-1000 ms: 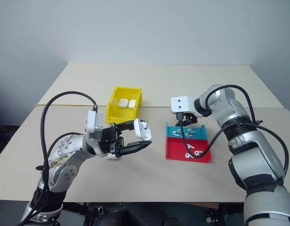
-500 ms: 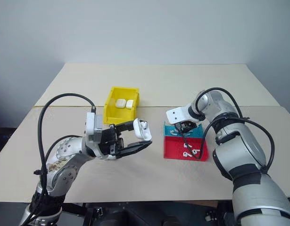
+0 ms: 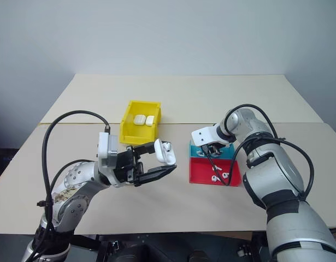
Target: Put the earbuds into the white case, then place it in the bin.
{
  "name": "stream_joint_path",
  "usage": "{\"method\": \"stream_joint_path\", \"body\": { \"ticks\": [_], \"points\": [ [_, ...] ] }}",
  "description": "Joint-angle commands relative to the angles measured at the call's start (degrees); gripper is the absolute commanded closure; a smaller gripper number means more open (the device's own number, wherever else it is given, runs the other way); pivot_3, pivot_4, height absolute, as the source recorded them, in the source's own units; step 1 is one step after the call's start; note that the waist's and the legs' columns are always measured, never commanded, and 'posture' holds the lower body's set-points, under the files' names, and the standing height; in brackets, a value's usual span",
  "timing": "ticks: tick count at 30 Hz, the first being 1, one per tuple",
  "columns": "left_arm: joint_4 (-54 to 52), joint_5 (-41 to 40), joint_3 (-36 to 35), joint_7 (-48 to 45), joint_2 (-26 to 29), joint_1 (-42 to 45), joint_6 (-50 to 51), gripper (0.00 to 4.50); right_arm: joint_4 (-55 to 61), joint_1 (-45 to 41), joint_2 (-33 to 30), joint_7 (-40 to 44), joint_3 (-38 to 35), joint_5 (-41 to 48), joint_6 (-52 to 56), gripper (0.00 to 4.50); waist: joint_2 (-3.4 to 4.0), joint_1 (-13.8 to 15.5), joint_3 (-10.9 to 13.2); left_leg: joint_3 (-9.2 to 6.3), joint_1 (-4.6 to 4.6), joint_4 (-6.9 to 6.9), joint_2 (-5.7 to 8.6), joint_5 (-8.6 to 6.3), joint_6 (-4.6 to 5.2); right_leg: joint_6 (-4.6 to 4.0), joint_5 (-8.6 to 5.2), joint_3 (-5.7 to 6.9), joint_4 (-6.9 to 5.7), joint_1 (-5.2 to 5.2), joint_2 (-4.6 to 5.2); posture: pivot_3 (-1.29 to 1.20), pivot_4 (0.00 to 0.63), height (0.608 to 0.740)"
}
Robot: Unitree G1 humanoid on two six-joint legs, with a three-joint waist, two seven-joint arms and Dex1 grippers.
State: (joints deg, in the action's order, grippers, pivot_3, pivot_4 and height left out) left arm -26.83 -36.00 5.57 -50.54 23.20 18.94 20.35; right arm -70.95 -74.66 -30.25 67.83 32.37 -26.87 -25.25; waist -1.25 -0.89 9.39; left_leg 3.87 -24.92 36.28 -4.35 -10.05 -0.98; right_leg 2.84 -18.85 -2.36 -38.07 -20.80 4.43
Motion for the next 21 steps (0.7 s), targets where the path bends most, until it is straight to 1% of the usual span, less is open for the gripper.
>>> {"method": "stream_joint_path", "body": {
  "ticks": [1, 8, 13, 15, 17, 18, 21],
  "points": [
    [-3.0, -1.1, -0.7, 0.7, 0.4, -0.3, 0.2, 1.71, 0.0, -0.3, -0.2, 0.0, -1.2, -0.2, -0.8, 3.87, 0.0, 0.0, 0.0, 0.0, 0.0, 0.0, 0.0, 0.0, 0.0, 0.0, 0.0, 0.0, 0.0, 0.0, 0.0, 0.0, 0.15, 0.74],
    [-3.7, -1.3, -0.3, 1.2, 0.8, -0.5, 0.6, 1.71, 0.1, 0.4, -0.4, 0.0, -2.5, 0.6, 0.9, 3.87, 0.0, 0.0, 0.0, 0.0, 0.0, 0.01, 0.0, 0.0, 0.0, 0.0, 0.0, 0.0, -0.01, 0.0, 0.0, 0.0, 0.15, 0.74],
    [-1.9, -1.5, -0.7, -0.5, 0.9, 0.9, 0.6, 1.71, 3.1, 0.1, -2.6, 4.9, -8.7, 6.3, 5.1, 3.87, 0.02, 0.0, 0.0, 0.0, 0.0, 0.0, 0.0, 0.0, 0.0, 0.0, 0.0, 0.01, -0.01, 0.0, 0.0, 0.0, 0.15, 0.74],
    [-0.5, -1.4, -0.7, -1.1, 0.6, 2.0, 0.2, 1.71, 7.1, 0.9, -4.1, 7.9, -12.8, 10.9, 7.7, 3.87, 0.11, 0.2, 0.1, 0.0, -0.01, 0.0, 0.0, 0.0, 0.0, 0.0, 0.0, 0.01, 0.0, 0.0, 0.0, 0.0, 0.15, 0.74],
    [0.8, -1.1, -0.4, -1.7, -0.1, 3.2, -0.4, 1.71, 16.5, 4.3, -5.9, 13.2, -19.4, 19.6, 14.6, 3.87, 0.12, 0.3, 0.1, 0.0, -0.01, -0.01, 0.0, 0.0, 0.0, 0.0, 0.0, 0.01, 0.01, 0.0, 0.0, 0.0, 0.15, 0.74],
    [1.4, -1.0, -0.2, -2.0, -0.4, 3.8, -0.6, 1.71, 23.2, 7.2, -6.6, 15.0, -23.2, 25.1, 18.8, 3.87, 0.13, 0.4, 0.1, -0.02, -0.01, 0.0, 0.0, 0.0, 0.0, 0.0, 0.0, 0.04, 0.02, 0.03, 0.0, 0.0, 0.15, 0.74],
    [3.1, -0.6, 0.4, -3.3, -1.3, 5.4, -1.2, 1.71, 46.1, 16.9, -8.4, 16.4, -34.6, 43.2, 39.6, 3.87, 0.13, 0.8, 0.1, -0.07, -0.02, 0.02, -0.02, -0.01, 0.01, 0.0, 0.0, 0.11, 0.09, 0.16, -0.01, 0.0, 0.15, 0.74]
  ]
}}
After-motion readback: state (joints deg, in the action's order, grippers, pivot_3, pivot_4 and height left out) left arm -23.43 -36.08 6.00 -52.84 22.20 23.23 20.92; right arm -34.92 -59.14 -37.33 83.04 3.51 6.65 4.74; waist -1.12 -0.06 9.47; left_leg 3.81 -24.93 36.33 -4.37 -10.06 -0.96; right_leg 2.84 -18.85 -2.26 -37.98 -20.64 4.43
